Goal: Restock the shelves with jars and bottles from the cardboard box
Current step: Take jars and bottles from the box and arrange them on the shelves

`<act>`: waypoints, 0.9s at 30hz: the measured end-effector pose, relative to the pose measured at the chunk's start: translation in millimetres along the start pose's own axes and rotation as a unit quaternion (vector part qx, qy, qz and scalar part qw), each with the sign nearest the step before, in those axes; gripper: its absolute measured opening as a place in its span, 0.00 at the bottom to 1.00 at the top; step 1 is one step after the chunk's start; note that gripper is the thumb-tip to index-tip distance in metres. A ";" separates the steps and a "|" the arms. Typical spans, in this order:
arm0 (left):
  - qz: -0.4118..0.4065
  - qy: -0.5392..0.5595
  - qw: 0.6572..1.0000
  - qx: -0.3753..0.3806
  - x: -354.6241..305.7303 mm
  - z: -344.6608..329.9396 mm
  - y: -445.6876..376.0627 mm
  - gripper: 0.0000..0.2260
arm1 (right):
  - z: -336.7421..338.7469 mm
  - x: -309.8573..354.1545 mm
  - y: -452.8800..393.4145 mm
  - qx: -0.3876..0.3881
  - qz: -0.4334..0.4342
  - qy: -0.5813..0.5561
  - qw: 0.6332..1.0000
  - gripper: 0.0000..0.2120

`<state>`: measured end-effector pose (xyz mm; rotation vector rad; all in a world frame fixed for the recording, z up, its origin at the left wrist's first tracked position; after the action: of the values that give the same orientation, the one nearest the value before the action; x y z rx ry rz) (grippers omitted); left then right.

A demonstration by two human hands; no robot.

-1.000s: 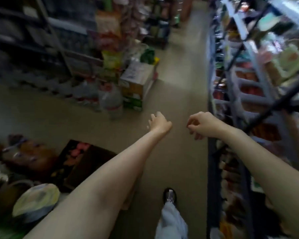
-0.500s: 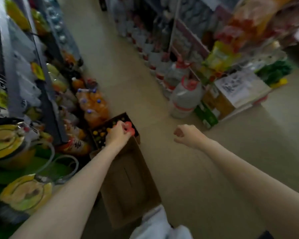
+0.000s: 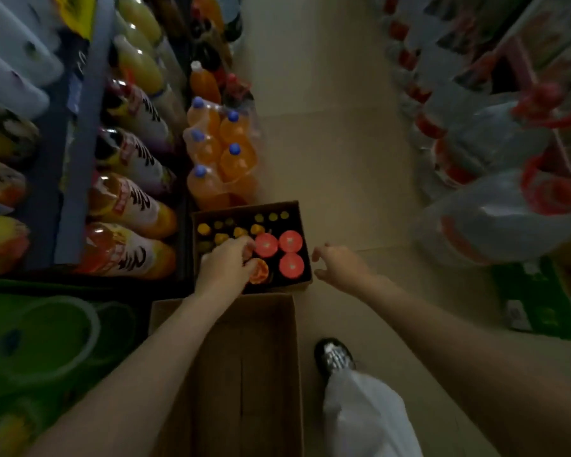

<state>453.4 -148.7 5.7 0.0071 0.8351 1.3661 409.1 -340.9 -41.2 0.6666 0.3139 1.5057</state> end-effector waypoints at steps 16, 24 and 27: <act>0.068 0.100 0.988 -0.098 79.5 -94.2 -92.7 0.11 | -109.2 -24.9 -213.3 -0.040 0.253 0.275 0.927 0.25; 0.077 0.145 0.982 -0.097 71.1 -88.4 -100.6 0.15 | -64.4 -26.1 -219.7 -0.021 0.202 0.201 0.958 0.36; 0.056 0.181 0.981 -0.044 58.0 -86.3 -109.7 0.25 | -10.1 -16.8 -209.8 -0.056 0.209 0.124 0.968 0.28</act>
<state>499.6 -165.7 -137.3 -0.2741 1.0886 1.5352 572.3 -341.2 -174.6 0.4699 0.2869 2.0032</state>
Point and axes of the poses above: each hand's wrist, its own y-axis away from the middle knuckle, its own z-axis out of the back of the hand, x = y × z, the point moved 1 cm from there along -y, towards the middle knuckle, and after that the axes turned 10 degrees about y, right-handed, at the moved point
